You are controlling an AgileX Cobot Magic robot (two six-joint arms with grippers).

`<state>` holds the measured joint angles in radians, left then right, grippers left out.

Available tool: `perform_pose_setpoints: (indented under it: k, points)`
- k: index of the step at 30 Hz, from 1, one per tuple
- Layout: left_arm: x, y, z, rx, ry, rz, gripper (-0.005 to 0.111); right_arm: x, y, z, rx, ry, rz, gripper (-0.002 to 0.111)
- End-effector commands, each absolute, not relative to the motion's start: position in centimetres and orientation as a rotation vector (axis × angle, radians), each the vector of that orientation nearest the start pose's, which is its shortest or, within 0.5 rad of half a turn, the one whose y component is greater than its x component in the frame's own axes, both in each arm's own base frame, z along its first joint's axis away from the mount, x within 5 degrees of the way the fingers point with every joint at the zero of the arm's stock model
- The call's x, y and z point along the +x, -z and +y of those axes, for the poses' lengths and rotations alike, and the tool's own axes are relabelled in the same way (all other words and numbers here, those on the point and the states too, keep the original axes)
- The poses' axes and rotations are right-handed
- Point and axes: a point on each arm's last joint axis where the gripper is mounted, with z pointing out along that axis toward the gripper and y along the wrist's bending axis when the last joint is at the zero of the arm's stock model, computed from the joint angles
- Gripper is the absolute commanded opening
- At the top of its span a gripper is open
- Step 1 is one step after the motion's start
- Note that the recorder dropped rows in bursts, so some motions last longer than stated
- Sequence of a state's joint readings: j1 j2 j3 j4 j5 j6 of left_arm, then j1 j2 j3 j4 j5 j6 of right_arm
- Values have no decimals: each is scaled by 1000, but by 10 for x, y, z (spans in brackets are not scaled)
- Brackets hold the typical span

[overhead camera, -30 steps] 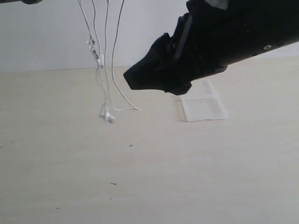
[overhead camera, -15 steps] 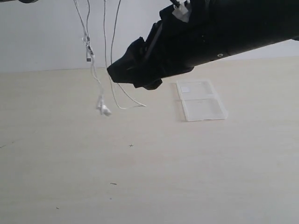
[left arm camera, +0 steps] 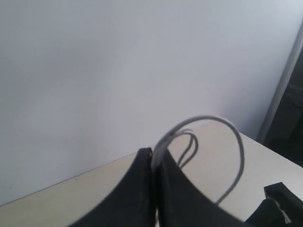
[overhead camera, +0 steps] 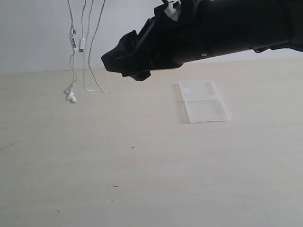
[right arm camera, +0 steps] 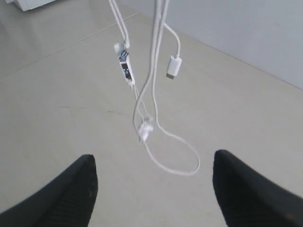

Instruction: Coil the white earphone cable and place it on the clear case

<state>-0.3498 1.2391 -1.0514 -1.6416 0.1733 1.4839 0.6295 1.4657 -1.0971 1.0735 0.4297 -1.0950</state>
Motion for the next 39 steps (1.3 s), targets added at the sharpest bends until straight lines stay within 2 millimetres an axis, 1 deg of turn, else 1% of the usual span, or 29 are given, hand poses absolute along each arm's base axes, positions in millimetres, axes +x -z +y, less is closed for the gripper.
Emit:
perform_pose_setpoints:
  k: [1, 3, 7, 13, 15, 22, 28, 34, 39]
  points:
    - [260, -397, -112, 306, 528, 1639, 0, 249, -315, 225, -943, -769, 1871, 67]
    - [260, -397, -112, 311, 523, 1638, 0, 249, -317, 227, -935, -792, 1851, 67]
    - [260, -397, -112, 318, 524, 1636, 0, 249, -318, 229, -927, -822, 1824, 76]
    - [258, -397, -115, 350, 558, 1630, 0, 259, -301, 236, -903, -842, 1873, 76]
    - [258, -397, -116, 351, 560, 1629, 0, 261, -299, 238, -898, -843, 1862, 76]
    - [254, -398, -121, 389, 635, 1617, 0, 264, -301, 240, -883, -851, 1815, 76]
    - [254, -398, -121, 390, 645, 1615, 0, 266, -296, 243, -890, -876, 1802, 76]
    - [251, -399, -125, 431, 692, 1604, 0, 269, -292, 247, -884, -897, 1787, 76]
    - [251, -399, -125, 431, 692, 1604, 0, 269, -292, 247, -883, -904, 1787, 76]
